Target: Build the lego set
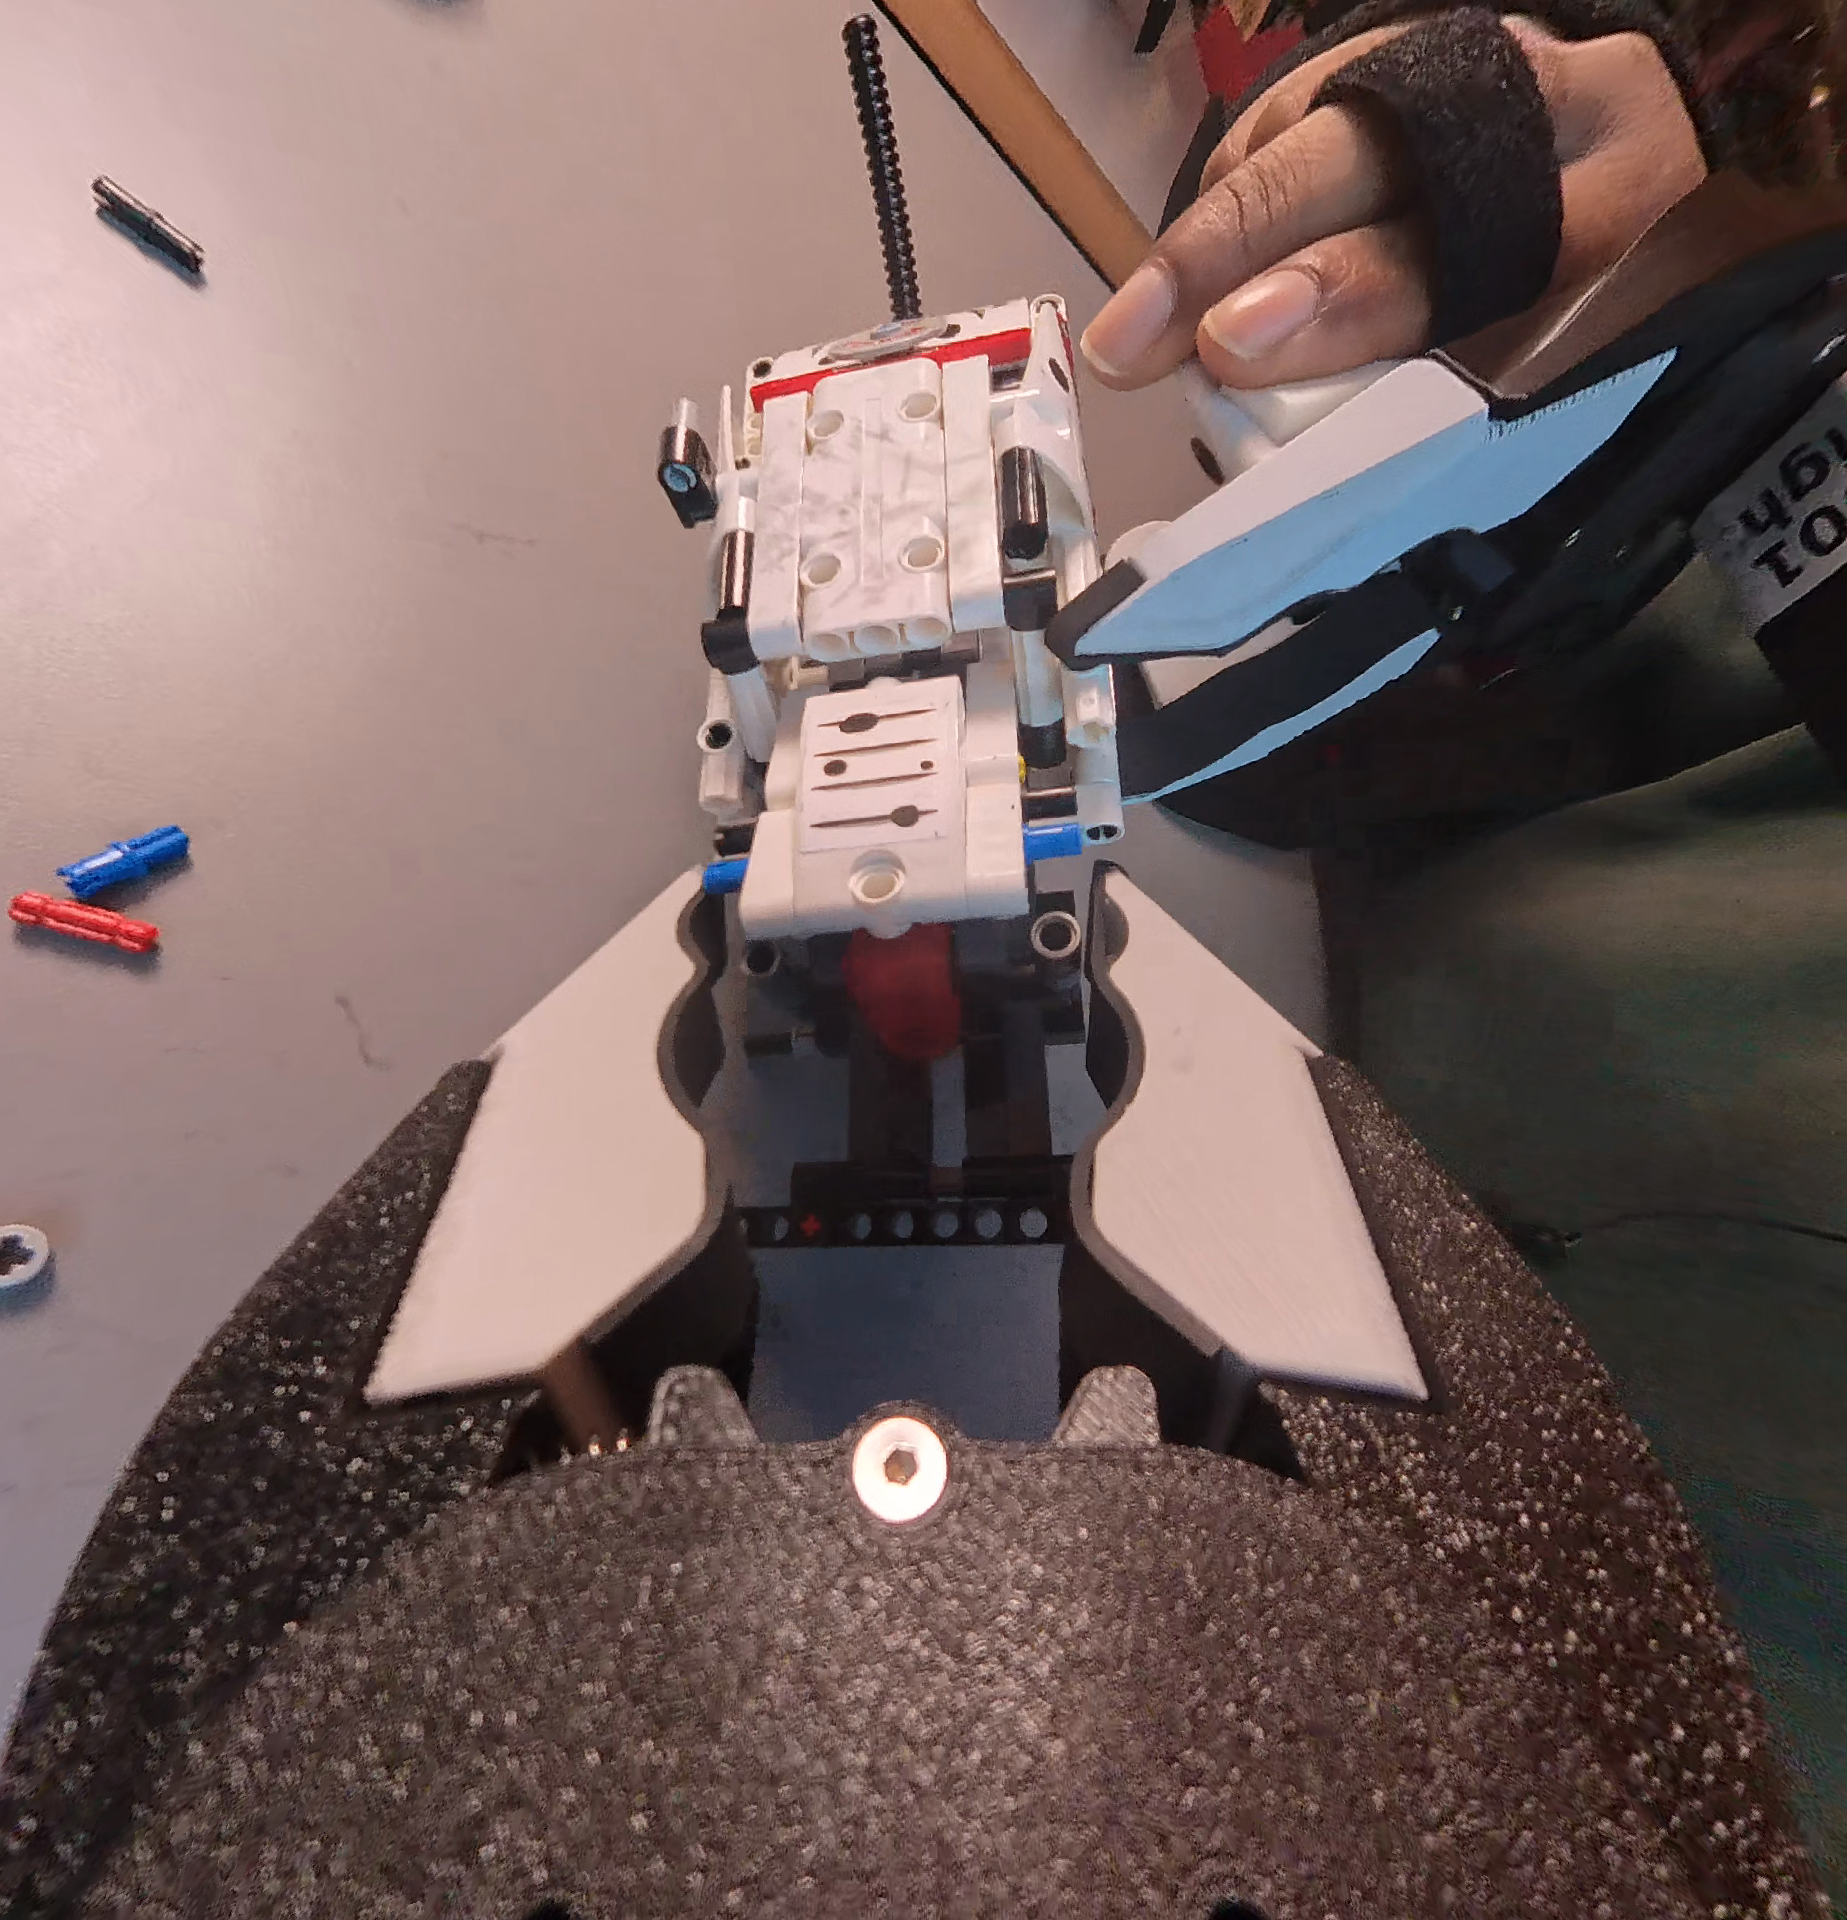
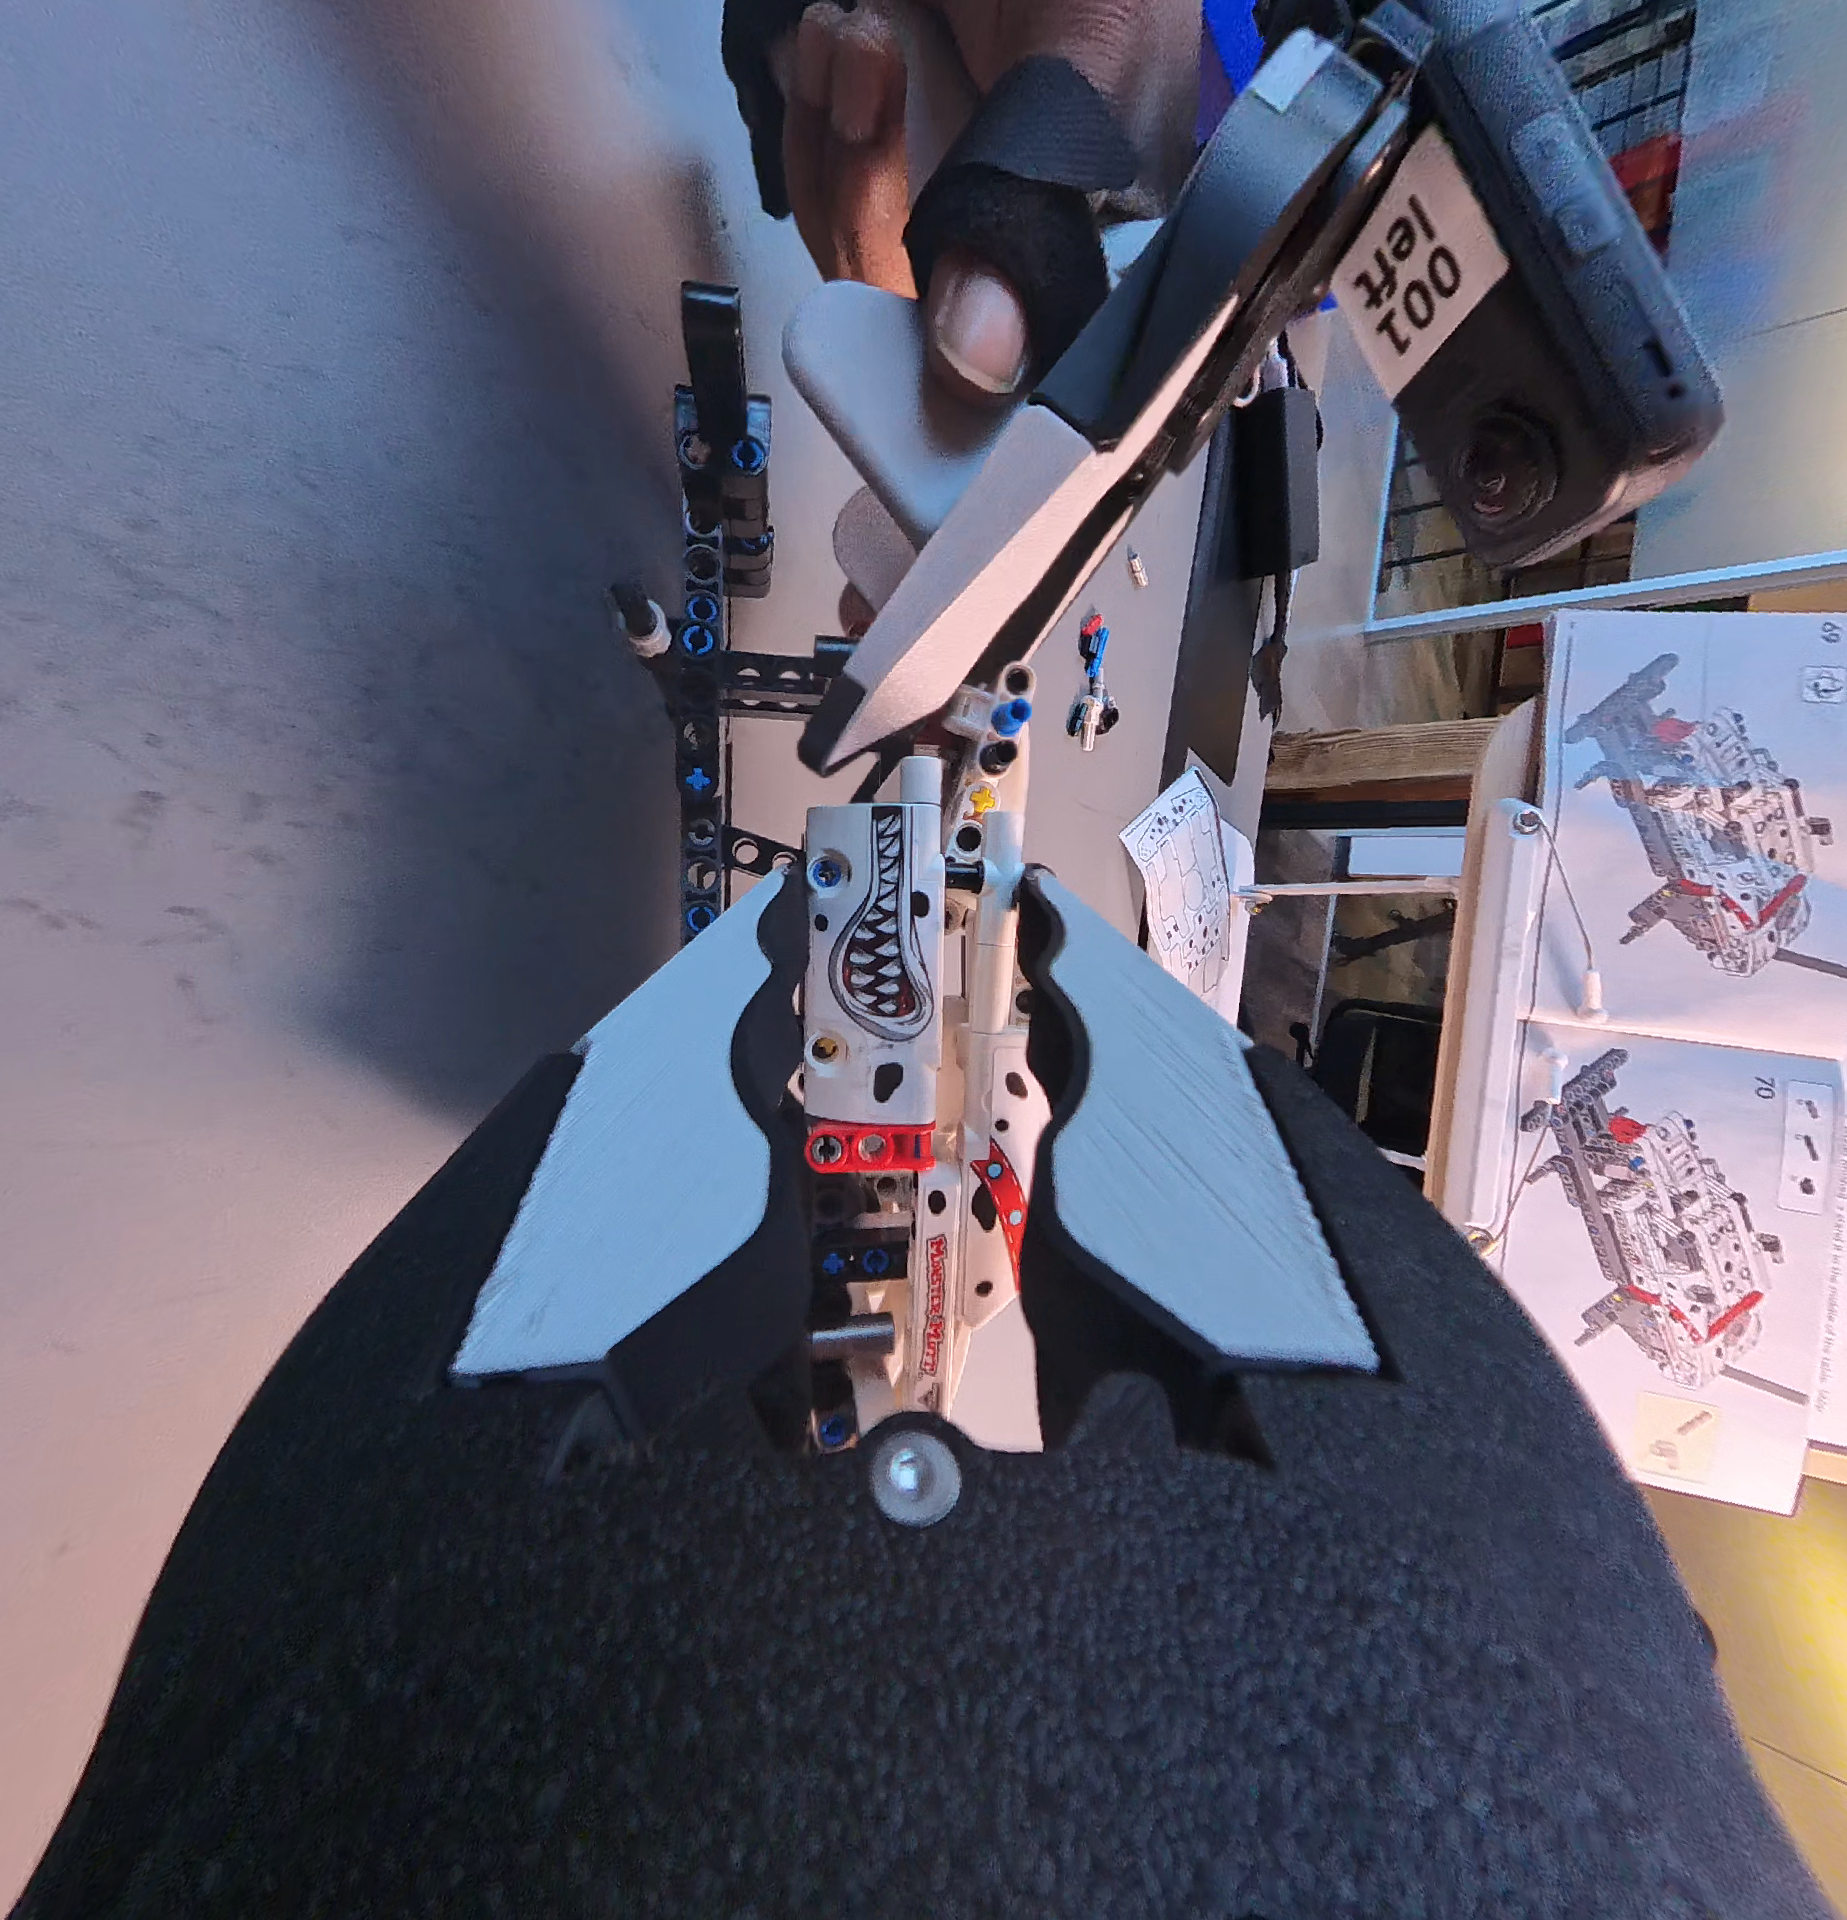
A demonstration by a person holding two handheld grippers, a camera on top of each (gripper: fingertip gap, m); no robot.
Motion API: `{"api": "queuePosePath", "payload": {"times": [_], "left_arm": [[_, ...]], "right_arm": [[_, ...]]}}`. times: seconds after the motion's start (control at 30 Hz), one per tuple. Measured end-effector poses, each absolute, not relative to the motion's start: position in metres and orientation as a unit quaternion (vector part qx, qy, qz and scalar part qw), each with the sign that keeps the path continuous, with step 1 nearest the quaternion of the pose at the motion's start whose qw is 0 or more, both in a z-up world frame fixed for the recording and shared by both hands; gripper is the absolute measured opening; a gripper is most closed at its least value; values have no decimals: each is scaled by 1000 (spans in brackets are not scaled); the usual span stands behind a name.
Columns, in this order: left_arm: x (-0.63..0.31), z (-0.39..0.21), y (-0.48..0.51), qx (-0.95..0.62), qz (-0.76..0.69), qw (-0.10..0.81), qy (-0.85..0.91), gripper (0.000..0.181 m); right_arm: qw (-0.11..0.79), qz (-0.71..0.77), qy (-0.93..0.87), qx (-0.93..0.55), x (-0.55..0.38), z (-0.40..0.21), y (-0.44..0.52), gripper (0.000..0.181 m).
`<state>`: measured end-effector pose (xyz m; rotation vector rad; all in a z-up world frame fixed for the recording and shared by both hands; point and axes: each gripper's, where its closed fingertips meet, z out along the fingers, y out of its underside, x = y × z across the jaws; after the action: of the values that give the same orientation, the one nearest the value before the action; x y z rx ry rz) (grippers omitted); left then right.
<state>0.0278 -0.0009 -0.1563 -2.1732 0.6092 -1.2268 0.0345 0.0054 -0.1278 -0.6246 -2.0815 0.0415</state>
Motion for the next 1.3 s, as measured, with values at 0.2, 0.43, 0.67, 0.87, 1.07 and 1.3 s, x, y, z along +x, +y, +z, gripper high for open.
{"api": "queuePosePath", "payload": {"times": [0.2,0.43,0.67,0.87,1.07,1.3], "left_arm": [[35,-154,6,-803,-423,336,252,77],[39,-155,3,-804,-419,337,252,70],[40,-156,1,-805,-407,341,264,70],[44,-157,-2,-805,-365,357,302,68],[48,-159,-5,-806,-324,368,331,68],[46,-159,-5,-809,-332,366,318,67]], "right_arm": [[479,14,-840,-253,34,-128,3,40],[464,11,-851,-244,42,-126,0,45],[418,107,-856,-286,46,-115,-15,36],[322,178,-856,-363,45,-104,-6,21],[255,144,-898,-329,54,-117,-10,15],[303,76,-909,-274,54,-118,-11,6]]}}
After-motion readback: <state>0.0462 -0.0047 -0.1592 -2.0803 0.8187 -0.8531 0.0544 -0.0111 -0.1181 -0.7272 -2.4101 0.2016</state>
